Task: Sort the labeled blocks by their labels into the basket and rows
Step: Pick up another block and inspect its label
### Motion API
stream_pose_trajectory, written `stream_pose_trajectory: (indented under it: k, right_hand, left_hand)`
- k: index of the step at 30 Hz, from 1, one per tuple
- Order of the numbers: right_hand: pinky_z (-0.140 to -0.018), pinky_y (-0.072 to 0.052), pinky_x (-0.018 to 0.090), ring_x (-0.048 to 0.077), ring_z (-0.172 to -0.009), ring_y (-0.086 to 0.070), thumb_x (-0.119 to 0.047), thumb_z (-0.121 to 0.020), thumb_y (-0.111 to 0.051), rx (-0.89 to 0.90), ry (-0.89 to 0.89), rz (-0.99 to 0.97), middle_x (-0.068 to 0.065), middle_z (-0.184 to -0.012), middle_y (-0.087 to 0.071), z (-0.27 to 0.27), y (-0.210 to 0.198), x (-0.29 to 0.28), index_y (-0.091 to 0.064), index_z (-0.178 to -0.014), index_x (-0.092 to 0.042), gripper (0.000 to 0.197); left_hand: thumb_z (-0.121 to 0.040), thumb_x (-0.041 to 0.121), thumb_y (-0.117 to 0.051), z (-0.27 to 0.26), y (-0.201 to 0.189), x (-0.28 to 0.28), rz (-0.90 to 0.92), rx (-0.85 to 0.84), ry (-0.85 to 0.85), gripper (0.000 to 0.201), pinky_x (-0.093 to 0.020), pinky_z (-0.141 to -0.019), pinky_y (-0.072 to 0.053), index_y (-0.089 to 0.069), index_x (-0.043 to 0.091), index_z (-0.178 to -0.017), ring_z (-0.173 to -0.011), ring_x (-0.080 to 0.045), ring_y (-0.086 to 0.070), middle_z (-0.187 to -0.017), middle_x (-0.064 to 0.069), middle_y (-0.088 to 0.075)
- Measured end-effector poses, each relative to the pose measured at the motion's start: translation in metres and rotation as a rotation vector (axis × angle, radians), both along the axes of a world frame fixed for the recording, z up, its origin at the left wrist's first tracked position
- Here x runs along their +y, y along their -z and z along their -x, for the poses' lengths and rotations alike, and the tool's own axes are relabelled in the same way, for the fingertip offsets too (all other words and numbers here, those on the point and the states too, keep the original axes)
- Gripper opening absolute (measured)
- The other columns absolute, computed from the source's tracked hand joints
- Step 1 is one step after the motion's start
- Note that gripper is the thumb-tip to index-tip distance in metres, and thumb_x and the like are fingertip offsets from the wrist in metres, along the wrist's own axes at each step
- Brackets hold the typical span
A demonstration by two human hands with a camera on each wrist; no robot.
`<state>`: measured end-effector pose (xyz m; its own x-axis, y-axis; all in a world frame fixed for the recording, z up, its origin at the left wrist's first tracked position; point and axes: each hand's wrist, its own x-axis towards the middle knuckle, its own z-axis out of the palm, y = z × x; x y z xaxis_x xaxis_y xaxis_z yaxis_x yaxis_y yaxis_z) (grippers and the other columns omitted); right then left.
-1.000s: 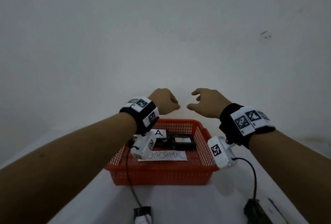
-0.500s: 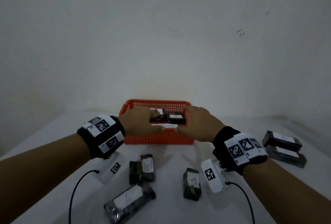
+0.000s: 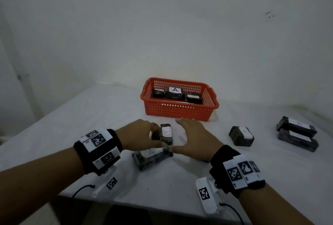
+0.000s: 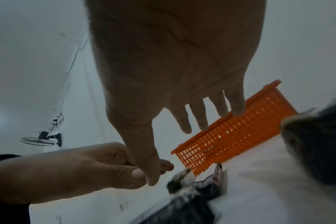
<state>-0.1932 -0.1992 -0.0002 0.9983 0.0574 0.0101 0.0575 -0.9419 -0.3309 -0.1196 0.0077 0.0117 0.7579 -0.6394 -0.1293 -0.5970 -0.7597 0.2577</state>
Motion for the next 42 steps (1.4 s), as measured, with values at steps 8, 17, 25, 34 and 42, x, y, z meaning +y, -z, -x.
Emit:
stream_pose_trajectory:
  k: [8, 17, 25, 34, 42]
  right_hand:
    - [-0.099, -0.051, 0.041, 0.022, -0.118, -0.054, -0.042, -0.077, -0.082, 0.123, -0.038, -0.027, 0.0, -0.127, -0.059, 0.004, 0.016, 0.03, -0.062, -0.129, -0.025, 0.059]
    - [-0.101, -0.045, 0.03, 0.022, -0.122, -0.056, -0.025, -0.083, -0.083, 0.119, -0.074, -0.023, 0.003, -0.134, -0.054, -0.006, 0.023, 0.036, -0.058, -0.14, -0.019, 0.063]
    - [-0.073, -0.04, 0.01, 0.007, -0.102, -0.059, -0.028, -0.081, -0.086, 0.016, -0.036, -0.222, -0.01, -0.122, -0.064, -0.005, 0.012, 0.016, -0.063, -0.129, -0.026, 0.053]
    - [-0.091, -0.058, 0.034, 0.015, -0.098, -0.07, -0.034, -0.077, -0.089, -0.089, 0.057, -0.658, -0.007, -0.11, -0.073, 0.009, 0.012, -0.016, -0.069, -0.112, -0.024, 0.041]
    - [-0.095, -0.061, 0.04, 0.03, -0.107, -0.073, -0.005, -0.086, -0.08, -0.16, 0.092, -1.108, 0.015, -0.114, -0.074, 0.025, 0.029, -0.019, -0.067, -0.118, 0.0, 0.035]
  left_hand:
    - [-0.089, 0.058, -0.071, 0.023, 0.016, 0.008, 0.016, -0.05, -0.095, 0.05, -0.017, -0.058, -0.036, -0.067, 0.021, -0.122, -0.066, -0.005, -0.051, -0.077, 0.011, -0.055]
    - [-0.076, 0.04, -0.083, 0.026, 0.034, 0.013, -0.003, -0.049, -0.13, 0.036, -0.024, -0.061, -0.046, -0.077, 0.016, -0.101, -0.069, -0.013, -0.058, -0.07, 0.011, -0.056]
    - [-0.069, 0.034, -0.088, 0.018, 0.02, 0.019, 0.238, 0.001, -0.108, 0.047, -0.019, -0.066, -0.051, -0.077, 0.029, -0.115, -0.077, -0.003, -0.065, -0.098, 0.011, -0.076]
    - [-0.074, 0.033, -0.092, 0.012, 0.006, 0.014, 0.615, 0.24, -0.153, 0.042, -0.027, -0.08, -0.057, -0.075, 0.027, -0.112, -0.086, -0.013, -0.072, -0.102, -0.001, -0.076]
    - [-0.079, 0.02, -0.09, 0.019, 0.008, -0.005, 0.812, 0.383, -0.097, 0.035, -0.046, -0.086, -0.059, -0.076, 0.02, -0.111, -0.08, -0.018, -0.071, -0.1, -0.008, -0.08]
